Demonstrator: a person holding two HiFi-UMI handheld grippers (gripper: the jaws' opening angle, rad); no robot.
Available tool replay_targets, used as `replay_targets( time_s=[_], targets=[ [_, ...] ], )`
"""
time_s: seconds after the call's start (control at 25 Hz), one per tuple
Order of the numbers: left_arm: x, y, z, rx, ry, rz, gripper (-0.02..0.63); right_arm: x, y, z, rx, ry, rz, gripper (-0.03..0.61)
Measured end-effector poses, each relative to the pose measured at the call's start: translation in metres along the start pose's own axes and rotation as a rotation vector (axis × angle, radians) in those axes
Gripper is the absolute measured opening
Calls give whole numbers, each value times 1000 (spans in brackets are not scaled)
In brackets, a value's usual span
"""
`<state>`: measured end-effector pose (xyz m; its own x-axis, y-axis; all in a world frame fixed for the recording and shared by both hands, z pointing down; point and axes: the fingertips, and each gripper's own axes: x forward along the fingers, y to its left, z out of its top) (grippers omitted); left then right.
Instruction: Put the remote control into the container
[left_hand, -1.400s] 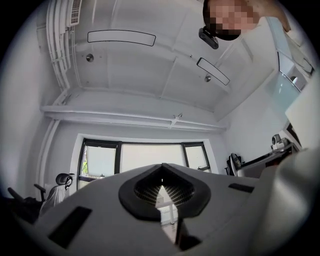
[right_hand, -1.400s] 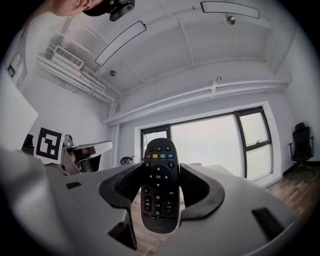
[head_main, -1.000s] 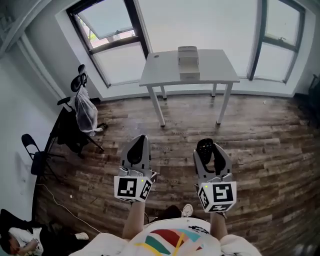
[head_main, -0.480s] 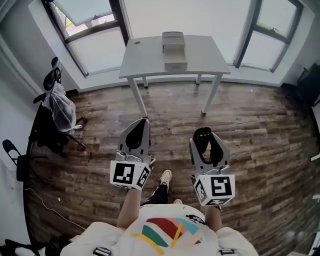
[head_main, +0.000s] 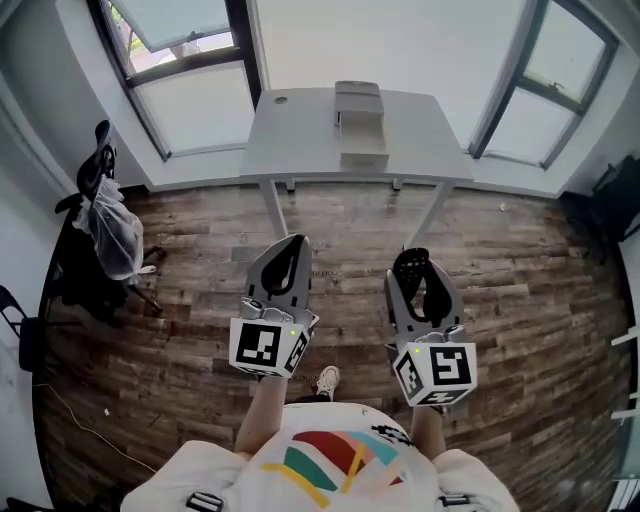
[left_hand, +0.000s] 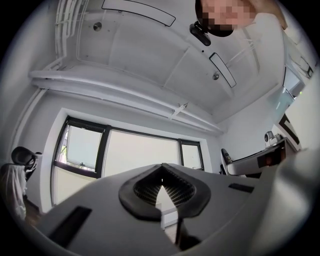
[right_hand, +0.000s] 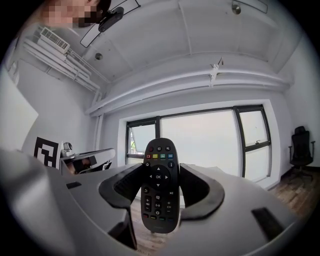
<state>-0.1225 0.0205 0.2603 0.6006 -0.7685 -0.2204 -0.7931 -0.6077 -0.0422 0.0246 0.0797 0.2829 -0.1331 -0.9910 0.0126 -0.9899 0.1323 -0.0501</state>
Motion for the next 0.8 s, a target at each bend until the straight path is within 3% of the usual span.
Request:
replay_targets(
  time_s=[0.48, 0.8],
  targets=[
    [31, 48, -18, -30, 16, 3, 8, 54, 4, -7, 1, 41, -21, 235],
    [63, 52, -49, -65, 72, -1, 7, 72, -22, -23, 23, 91, -48, 235]
  ],
)
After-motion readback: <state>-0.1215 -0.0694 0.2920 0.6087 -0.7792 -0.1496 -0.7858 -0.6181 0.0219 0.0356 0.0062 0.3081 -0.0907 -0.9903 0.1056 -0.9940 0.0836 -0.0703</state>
